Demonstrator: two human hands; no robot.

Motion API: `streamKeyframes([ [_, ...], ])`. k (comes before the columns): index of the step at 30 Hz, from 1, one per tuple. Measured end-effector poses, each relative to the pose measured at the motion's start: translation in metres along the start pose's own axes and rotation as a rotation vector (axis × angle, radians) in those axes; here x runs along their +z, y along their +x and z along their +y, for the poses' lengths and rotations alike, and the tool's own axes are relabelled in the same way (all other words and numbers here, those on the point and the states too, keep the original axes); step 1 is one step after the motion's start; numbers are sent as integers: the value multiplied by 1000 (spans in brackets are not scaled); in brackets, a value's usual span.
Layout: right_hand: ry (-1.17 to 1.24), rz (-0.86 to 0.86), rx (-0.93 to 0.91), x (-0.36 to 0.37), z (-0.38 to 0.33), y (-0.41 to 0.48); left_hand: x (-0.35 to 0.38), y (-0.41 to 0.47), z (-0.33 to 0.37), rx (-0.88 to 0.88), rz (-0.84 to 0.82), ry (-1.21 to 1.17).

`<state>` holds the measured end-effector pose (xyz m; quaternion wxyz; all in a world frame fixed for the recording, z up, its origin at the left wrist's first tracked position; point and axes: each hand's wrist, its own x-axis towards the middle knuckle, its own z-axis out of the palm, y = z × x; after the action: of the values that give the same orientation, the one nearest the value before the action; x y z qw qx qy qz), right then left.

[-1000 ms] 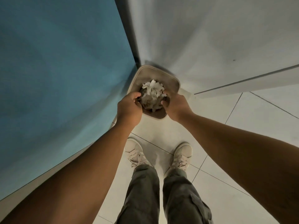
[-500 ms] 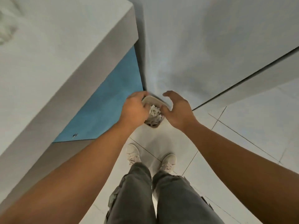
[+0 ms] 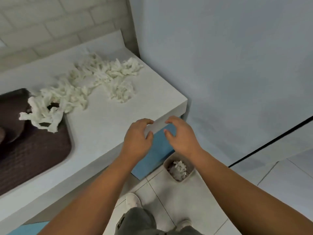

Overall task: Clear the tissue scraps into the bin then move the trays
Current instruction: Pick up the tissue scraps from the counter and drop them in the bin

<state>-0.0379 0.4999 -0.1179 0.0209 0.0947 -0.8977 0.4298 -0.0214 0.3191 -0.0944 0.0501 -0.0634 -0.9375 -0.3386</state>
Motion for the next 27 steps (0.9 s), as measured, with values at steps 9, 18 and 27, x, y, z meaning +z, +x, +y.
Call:
streamKeyframes([
  [9, -37, -139, -88, 58, -67, 67, -89, 17, -75, -147, 108, 39],
  [18, -53, -278, -179, 156, -135, 151, -170, 38, -188, -266, 203, 162],
  [27, -133, -283, -160, 237, -167, 203, -201, 58, -264, -404, 158, 289],
])
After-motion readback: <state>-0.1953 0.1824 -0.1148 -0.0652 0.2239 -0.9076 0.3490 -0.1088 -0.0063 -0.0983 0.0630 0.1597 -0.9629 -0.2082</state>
